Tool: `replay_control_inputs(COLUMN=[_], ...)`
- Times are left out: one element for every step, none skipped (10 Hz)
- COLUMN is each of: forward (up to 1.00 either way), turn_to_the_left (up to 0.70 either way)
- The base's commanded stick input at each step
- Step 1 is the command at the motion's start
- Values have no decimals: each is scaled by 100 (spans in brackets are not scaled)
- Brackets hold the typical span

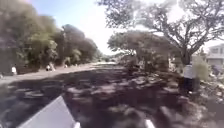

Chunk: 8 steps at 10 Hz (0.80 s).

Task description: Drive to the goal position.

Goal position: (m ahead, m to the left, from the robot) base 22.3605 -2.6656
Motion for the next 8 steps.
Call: replay_control_inputs(forward=[50,50,50,50,50,50,50,50], turn_to_the_left=[0,0,0,0,-20,-44,-50,-50])
